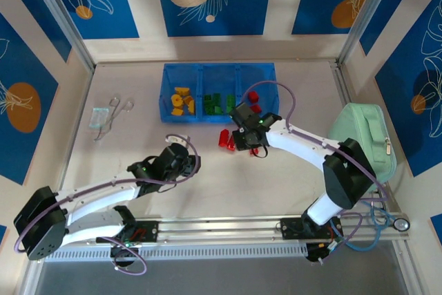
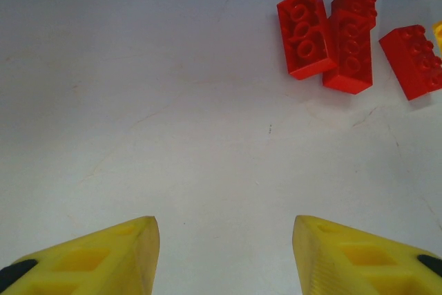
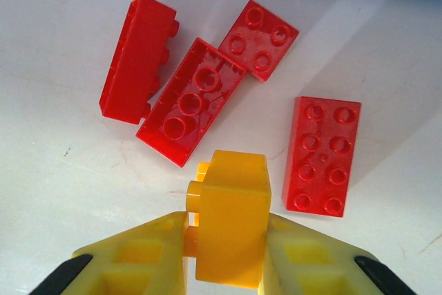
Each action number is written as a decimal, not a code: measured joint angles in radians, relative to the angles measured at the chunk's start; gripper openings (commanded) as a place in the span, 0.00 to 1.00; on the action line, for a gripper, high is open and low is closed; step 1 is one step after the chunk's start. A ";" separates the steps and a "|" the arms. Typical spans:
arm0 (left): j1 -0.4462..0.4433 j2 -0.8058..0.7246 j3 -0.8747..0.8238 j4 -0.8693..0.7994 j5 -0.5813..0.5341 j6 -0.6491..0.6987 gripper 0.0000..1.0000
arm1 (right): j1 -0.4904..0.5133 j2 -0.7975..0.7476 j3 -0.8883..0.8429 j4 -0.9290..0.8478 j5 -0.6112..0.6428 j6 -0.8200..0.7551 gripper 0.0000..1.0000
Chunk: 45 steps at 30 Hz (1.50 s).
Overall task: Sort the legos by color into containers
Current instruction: Pick up the lego from the center of the table.
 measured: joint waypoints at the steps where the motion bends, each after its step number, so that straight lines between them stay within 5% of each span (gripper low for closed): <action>1: 0.000 -0.004 -0.001 0.000 0.000 0.000 0.54 | -0.004 -0.007 0.000 -0.002 0.001 0.000 0.26; 45: -0.006 0.012 0.000 -0.007 -0.008 0.001 0.54 | -0.089 -0.120 0.025 -0.018 -0.005 -0.042 0.26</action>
